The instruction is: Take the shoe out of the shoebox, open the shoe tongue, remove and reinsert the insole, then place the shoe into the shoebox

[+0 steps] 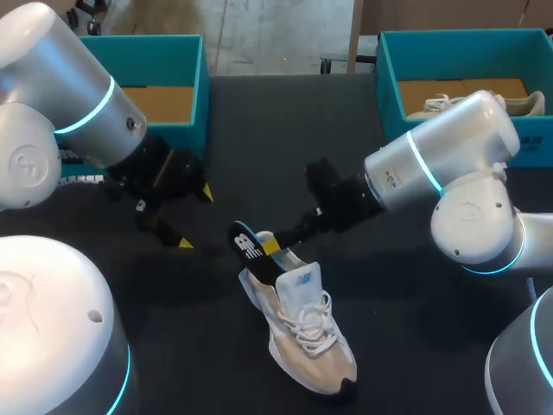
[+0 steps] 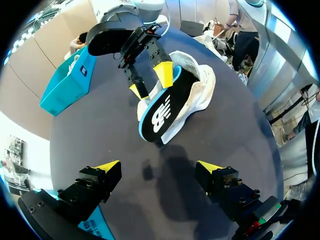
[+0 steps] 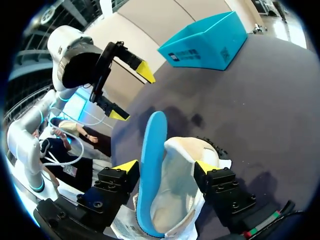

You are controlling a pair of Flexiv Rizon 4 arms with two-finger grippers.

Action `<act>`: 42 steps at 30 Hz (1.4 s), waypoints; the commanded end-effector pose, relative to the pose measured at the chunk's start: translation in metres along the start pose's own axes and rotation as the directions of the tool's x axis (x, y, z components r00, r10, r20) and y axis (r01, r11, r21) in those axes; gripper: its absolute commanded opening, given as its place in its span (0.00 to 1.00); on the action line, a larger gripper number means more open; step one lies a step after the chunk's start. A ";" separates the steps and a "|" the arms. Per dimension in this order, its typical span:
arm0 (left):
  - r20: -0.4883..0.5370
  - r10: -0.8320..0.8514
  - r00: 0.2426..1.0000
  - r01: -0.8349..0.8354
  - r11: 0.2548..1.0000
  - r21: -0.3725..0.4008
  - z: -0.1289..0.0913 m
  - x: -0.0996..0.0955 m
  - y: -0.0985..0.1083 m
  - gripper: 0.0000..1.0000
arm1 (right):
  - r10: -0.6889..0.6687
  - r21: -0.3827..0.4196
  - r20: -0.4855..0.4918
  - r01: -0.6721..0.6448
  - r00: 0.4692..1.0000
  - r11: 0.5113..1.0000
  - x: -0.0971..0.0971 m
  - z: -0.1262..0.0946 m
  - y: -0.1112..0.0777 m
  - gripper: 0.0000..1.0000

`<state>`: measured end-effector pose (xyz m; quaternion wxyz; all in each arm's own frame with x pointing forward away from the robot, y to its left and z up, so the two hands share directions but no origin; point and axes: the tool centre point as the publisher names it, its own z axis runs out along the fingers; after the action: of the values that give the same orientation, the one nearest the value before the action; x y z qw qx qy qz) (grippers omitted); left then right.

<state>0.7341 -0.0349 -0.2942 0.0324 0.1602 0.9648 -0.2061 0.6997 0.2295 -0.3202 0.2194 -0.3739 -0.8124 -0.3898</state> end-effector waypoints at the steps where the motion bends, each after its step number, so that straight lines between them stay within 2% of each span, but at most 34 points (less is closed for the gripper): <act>1: -0.008 0.010 1.000 -0.010 1.000 0.004 -0.007 0.003 0.002 1.00 | 0.003 -0.016 0.037 -0.003 0.999 1.000 0.009 -0.005 -0.006 0.73; 8: -0.019 0.020 1.000 -0.019 1.000 0.024 -0.018 0.003 0.010 1.00 | -0.015 0.014 0.045 0.014 0.999 1.000 0.012 -0.010 0.003 0.75; 13: -0.024 0.032 0.999 -0.032 0.999 0.027 -0.027 0.004 0.016 1.00 | -0.015 0.084 0.068 0.009 0.998 0.996 0.010 -0.010 0.013 0.63; 15: -0.028 0.035 0.999 -0.034 0.999 0.027 -0.030 0.005 0.018 1.00 | -0.012 0.116 0.072 0.003 0.997 0.993 0.009 -0.009 0.015 0.65; 16: -0.034 0.039 0.999 -0.038 0.999 0.030 -0.031 0.005 0.019 1.00 | -0.010 0.123 0.080 0.000 0.997 0.992 0.008 -0.009 0.016 0.62; 19: -0.049 0.049 0.998 -0.047 0.998 0.033 -0.037 0.006 0.023 1.00 | -0.008 0.144 0.100 -0.006 0.995 0.990 0.007 -0.009 0.019 0.61; 20: -0.052 0.049 0.997 -0.047 0.998 0.032 -0.039 0.006 0.025 1.00 | -0.009 0.145 0.111 -0.007 0.994 0.989 0.008 -0.010 0.020 0.57; 21: -0.063 0.054 0.997 -0.052 0.998 0.033 -0.041 0.006 0.027 1.00 | -0.010 0.144 0.128 -0.009 0.992 0.989 0.008 -0.011 0.021 0.49; 27: -0.107 0.066 0.992 -0.061 0.997 0.047 -0.053 0.001 0.039 1.00 | -0.011 0.159 0.231 -0.027 0.973 0.987 0.008 -0.017 0.029 0.45; 29: -0.123 0.064 0.990 -0.058 0.997 0.050 -0.057 -0.002 0.044 1.00 | -0.015 0.160 0.253 -0.027 0.967 0.987 0.008 -0.020 0.032 0.35; 32: -0.135 0.056 0.989 -0.048 0.997 0.057 -0.062 -0.007 0.051 1.00 | -0.015 0.161 0.294 -0.034 0.956 0.986 0.006 -0.023 0.037 0.06; 33: -0.138 0.054 0.989 -0.046 0.997 0.059 -0.064 -0.008 0.053 1.00 | -0.015 0.161 0.314 -0.038 0.949 0.986 0.006 -0.023 0.038 0.00; 39: -0.159 0.068 0.985 -0.059 0.996 0.065 -0.075 -0.017 0.067 1.00 | -0.037 0.180 0.369 -0.033 0.929 0.983 0.006 -0.019 0.040 0.00; 42: -0.159 0.068 0.985 -0.059 0.996 0.065 -0.075 -0.017 0.067 1.00 | -0.027 0.173 0.374 -0.042 0.927 0.984 0.007 -0.018 0.041 0.00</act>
<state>0.7678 0.0496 -0.2502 -0.0373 0.2060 0.9523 -0.2222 0.7299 0.2290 -0.2852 0.1221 -0.4147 -0.8657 -0.2525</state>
